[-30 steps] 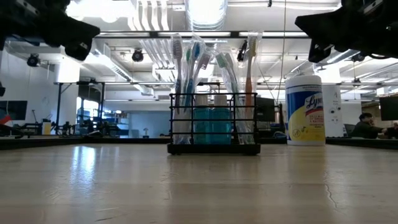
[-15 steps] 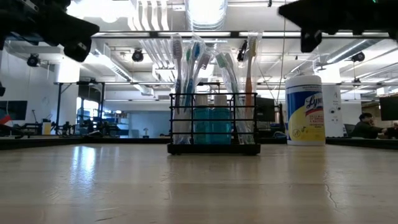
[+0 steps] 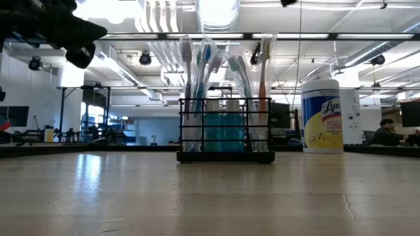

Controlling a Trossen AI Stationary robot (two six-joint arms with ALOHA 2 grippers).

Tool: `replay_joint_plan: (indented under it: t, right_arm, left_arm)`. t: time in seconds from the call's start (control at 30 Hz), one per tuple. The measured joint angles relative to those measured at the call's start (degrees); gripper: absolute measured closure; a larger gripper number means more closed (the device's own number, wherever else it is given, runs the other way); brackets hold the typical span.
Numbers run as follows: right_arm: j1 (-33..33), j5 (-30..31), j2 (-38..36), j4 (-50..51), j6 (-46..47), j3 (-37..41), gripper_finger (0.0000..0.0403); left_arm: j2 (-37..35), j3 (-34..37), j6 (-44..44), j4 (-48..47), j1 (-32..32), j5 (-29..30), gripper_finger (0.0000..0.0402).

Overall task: Pick & Place toothbrushing station
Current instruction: Put the blue toothbrush into the black wire organizer

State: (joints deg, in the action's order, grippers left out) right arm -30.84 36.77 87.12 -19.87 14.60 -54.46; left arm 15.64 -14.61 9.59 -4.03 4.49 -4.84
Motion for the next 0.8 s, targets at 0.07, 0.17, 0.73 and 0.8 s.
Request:
replay_joint_plan:
  t: [0.07, 0.17, 0.73, 0.8]
  right_arm:
    - [-0.9, 0.7, 4.8, 0.3, 0.7, -4.9, 0.0394]
    - [-1.9, 0.8, 11.7, 0.5, 1.5, -12.5, 0.0394]
    - [-2.5, -7.1, 51.8, 44.1, 22.4, -72.4, 0.0387]
    - [-2.3, -7.3, 56.1, 51.9, 26.0, -80.2, 0.0373]
  left_arm:
    - [0.0, 0.0, 1.5, -0.1, 0.0, 0.0, 0.0385]
    - [0.0, 0.0, 3.6, -0.4, 0.0, 0.0, 0.0391]
    - [-1.3, -0.6, 6.6, -2.0, 0.0, -0.2, 0.0379]
    - [-1.7, -0.7, 7.1, -2.6, 0.0, -0.2, 0.0382]
